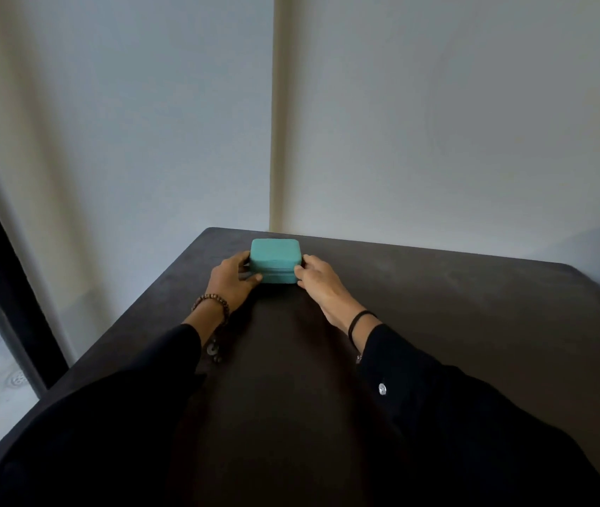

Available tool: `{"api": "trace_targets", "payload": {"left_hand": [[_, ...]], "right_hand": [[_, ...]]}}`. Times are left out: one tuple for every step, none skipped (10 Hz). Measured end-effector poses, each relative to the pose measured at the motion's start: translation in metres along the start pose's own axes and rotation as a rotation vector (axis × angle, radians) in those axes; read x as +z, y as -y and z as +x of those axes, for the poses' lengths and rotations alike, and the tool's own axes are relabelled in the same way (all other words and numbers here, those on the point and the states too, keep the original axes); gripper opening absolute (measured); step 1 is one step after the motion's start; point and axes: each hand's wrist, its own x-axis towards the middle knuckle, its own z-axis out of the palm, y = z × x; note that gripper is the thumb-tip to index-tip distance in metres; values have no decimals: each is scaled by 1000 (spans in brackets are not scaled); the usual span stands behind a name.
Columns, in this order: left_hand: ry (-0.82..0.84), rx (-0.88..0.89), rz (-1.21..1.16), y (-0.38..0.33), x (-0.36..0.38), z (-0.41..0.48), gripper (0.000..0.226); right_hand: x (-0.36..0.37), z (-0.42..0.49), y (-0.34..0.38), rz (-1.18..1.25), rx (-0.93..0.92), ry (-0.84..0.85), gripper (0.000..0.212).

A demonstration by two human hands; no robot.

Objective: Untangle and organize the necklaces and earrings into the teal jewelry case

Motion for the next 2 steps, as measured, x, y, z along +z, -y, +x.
{"api": "trace_targets", "payload": {"left_hand": [[-176,96,55,-13,2,-15,44],[-229,216,72,-36,12,-27,24]], "right_hand": [[-9,-22,4,-83,-21,-112,32],[-22,-39,3,-219,-134,-214,23]]}}
